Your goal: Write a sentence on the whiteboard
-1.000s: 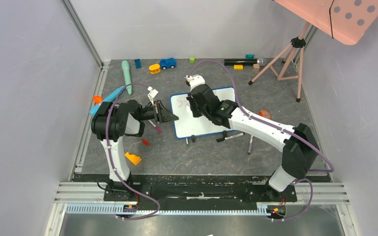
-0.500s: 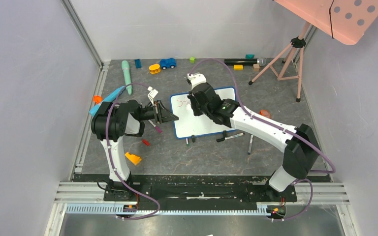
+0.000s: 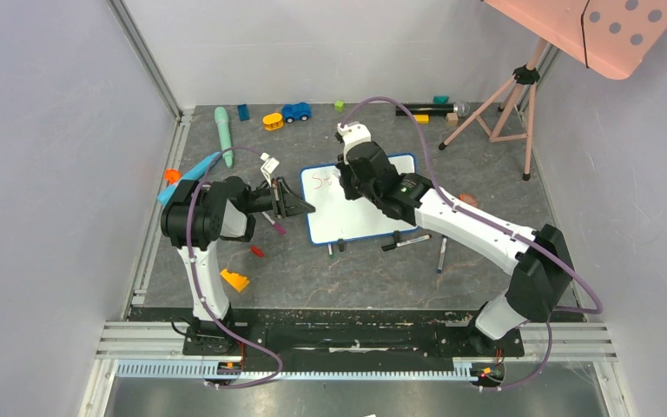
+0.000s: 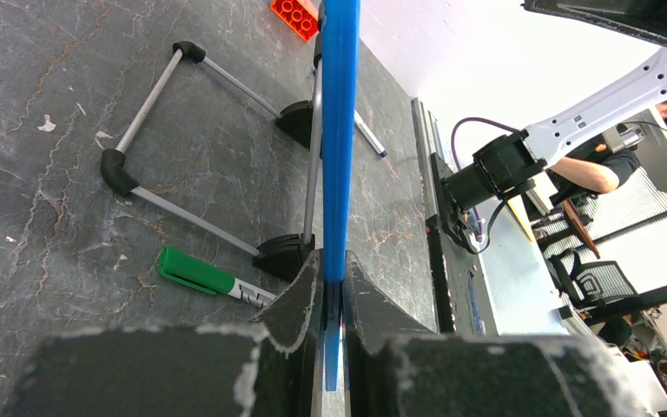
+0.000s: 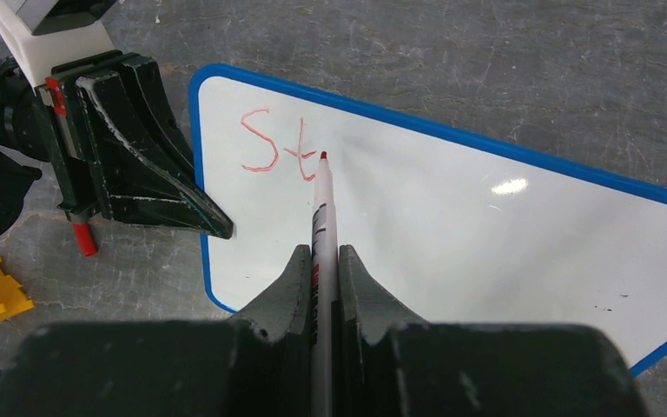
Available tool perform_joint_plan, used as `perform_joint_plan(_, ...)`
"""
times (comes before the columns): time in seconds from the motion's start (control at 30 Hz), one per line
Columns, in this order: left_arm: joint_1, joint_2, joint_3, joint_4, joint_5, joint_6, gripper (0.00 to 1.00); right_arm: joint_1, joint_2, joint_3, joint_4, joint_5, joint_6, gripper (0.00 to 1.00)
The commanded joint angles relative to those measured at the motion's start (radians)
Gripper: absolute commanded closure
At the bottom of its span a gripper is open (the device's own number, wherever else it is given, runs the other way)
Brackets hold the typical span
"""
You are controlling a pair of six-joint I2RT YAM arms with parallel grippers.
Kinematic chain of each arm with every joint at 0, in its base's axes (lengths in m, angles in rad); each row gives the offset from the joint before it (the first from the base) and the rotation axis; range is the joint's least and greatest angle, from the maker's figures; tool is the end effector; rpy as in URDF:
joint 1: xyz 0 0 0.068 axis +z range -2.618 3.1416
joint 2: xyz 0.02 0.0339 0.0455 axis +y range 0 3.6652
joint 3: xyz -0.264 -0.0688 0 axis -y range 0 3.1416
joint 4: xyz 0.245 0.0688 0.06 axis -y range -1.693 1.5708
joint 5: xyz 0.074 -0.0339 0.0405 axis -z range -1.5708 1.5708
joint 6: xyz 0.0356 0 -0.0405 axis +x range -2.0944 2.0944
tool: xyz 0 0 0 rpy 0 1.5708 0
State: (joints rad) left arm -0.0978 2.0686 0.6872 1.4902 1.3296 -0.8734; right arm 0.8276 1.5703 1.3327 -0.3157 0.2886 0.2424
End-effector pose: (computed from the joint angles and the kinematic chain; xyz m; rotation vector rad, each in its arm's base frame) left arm 0.3282 -0.0669 0.1251 0.5935 1.7299 -1.6713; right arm 0.2538 0.2612 0.3213 -0.4448 2.0695 0.3362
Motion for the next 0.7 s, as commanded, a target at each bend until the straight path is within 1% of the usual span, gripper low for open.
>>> perform_joint_plan(0.0, -0.001, 0.002, 0.0, 0.067, 0.042, 0.017, 0.98, -0.005, 0.005, 0.02, 0.01, 0.002, -0.011, 1.0)
perform_joint_plan(0.43, -0.001, 0.002, -0.001, 0.067, 0.043, 0.018, 0.98, -0.008, 0.035, 0.027, 0.004, -0.006, -0.012, 1.0)
perform_joint_plan(0.67, -0.002, 0.002, -0.003, 0.067, 0.043, 0.019, 0.98, -0.008, 0.054, 0.035, -0.005, 0.017, -0.009, 1.0)
